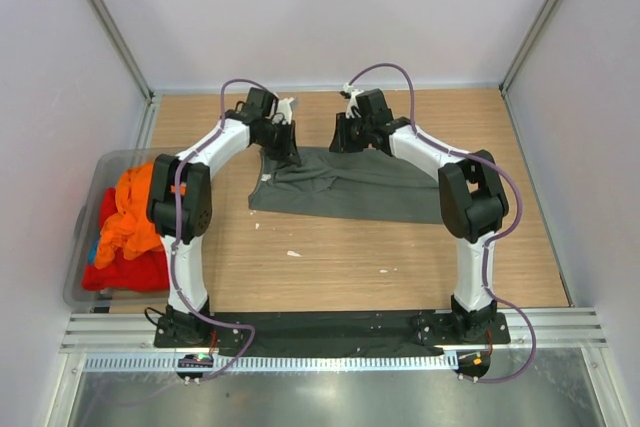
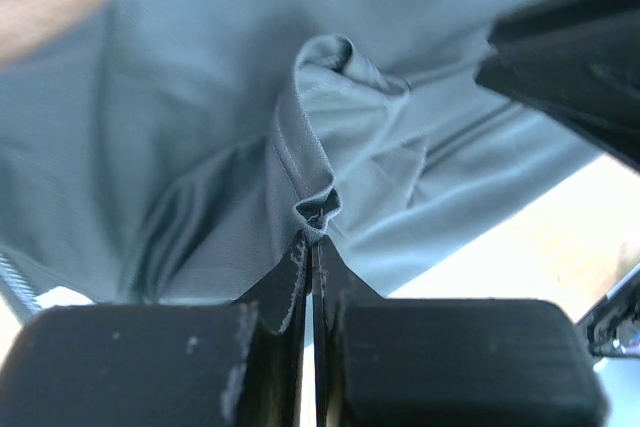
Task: Fold and stack the t-shirts
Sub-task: Fold the tshirt
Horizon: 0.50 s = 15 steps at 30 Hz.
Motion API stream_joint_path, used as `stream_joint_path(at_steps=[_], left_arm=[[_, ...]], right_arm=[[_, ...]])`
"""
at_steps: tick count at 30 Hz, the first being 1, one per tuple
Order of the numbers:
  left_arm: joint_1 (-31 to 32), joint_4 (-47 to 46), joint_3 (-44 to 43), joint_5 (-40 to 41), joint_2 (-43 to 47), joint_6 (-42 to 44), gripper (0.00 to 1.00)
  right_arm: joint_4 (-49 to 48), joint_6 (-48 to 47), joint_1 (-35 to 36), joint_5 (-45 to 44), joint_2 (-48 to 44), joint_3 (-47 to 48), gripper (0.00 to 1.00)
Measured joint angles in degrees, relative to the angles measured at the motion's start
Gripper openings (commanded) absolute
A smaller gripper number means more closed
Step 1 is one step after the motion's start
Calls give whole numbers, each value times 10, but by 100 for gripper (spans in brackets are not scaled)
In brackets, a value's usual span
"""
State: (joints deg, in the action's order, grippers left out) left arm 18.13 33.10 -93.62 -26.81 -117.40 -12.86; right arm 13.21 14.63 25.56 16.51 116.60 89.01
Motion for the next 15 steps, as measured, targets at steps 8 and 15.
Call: stream_joint_path(at_steps=[8, 15], left_arm=[[19, -2, 57, -16, 28, 16, 1], [35, -1, 101, -5, 65, 26, 2]], right_arm=[[3, 9, 0, -17, -2, -9, 29], [9, 20, 0, -32, -21, -19, 29]])
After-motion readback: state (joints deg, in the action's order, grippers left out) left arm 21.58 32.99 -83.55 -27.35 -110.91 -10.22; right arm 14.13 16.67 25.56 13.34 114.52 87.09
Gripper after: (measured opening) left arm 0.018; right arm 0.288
